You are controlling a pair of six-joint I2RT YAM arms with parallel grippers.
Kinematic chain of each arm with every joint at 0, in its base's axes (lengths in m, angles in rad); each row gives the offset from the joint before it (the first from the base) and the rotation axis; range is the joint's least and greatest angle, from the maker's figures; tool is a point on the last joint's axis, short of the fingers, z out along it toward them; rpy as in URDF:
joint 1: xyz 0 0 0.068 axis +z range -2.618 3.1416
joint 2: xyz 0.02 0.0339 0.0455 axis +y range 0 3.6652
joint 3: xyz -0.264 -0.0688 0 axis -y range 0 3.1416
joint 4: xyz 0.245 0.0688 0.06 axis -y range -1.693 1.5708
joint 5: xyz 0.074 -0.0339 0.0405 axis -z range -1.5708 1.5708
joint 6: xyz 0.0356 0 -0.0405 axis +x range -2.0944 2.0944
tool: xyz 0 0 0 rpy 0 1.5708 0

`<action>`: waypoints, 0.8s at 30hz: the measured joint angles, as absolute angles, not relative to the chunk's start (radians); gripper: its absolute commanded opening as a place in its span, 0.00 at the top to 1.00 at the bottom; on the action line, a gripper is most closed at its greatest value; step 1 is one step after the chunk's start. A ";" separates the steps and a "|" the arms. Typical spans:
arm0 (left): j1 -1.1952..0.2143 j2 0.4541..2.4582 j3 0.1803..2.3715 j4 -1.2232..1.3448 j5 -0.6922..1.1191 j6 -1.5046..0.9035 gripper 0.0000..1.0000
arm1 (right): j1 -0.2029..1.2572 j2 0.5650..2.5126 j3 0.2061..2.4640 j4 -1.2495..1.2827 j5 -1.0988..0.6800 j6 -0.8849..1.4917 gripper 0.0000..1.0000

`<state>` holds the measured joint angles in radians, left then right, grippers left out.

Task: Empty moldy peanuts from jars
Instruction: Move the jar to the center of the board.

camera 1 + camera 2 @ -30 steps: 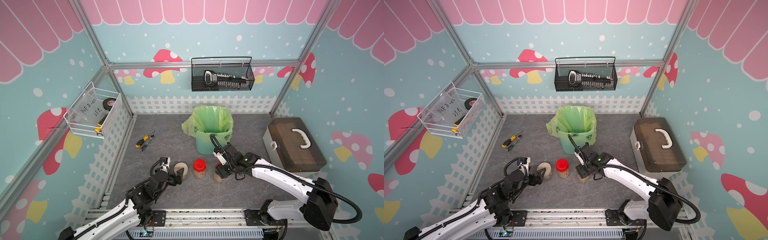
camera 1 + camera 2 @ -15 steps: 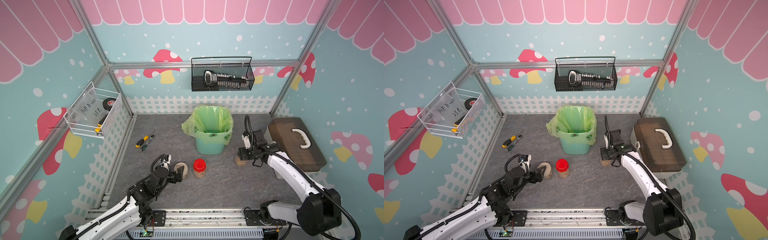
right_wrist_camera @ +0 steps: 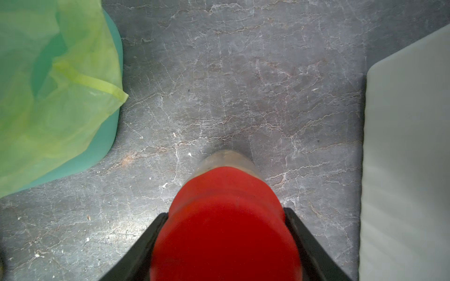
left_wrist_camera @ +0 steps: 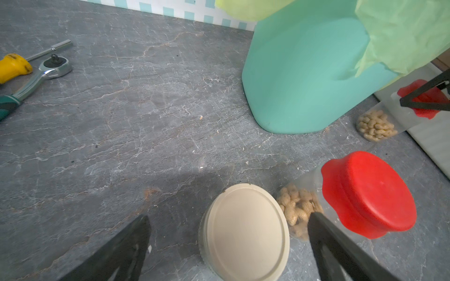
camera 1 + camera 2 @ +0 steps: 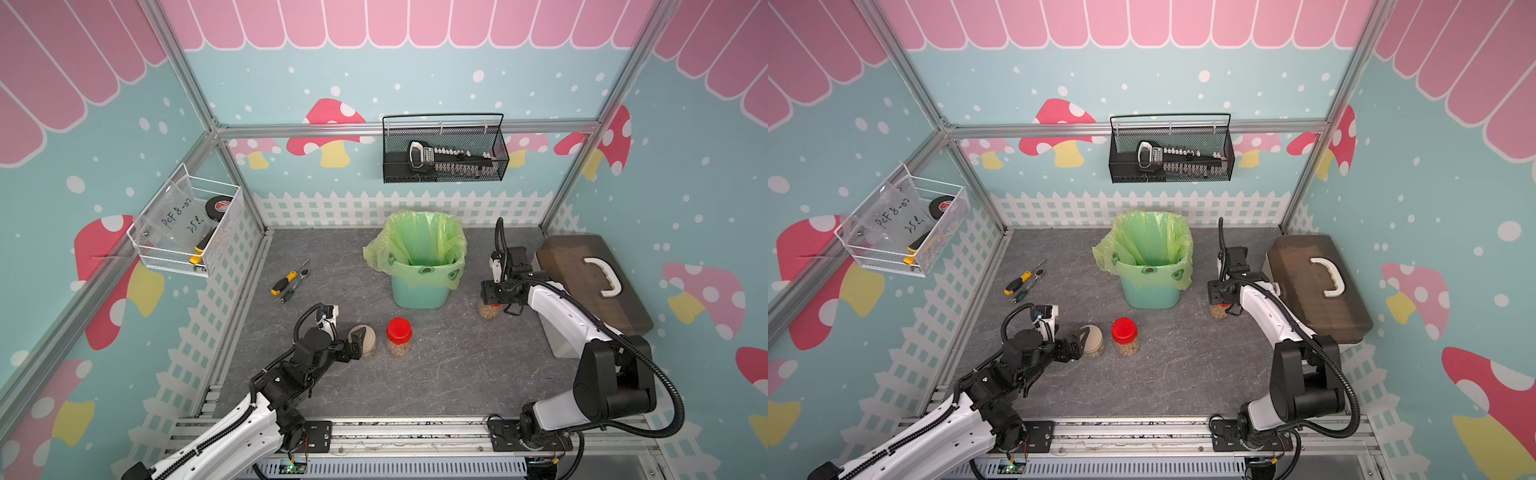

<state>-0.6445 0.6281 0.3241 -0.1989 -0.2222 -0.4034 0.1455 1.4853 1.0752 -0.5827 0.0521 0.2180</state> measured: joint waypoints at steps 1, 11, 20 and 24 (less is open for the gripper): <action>-0.641 0.628 0.324 -0.199 -0.218 -0.403 0.01 | 0.146 1.485 1.075 -0.583 0.052 0.216 0.24; -0.630 0.632 0.324 -0.202 -0.198 -0.396 0.01 | 0.166 1.351 1.099 -0.682 0.046 0.212 0.15; -0.596 0.634 0.323 -0.239 -0.183 -0.465 0.01 | 0.512 1.184 1.211 -0.751 -0.024 0.249 0.16; -0.596 0.609 0.300 -0.234 -0.159 -0.515 0.01 | 0.712 1.256 1.203 -0.712 -0.061 0.290 0.15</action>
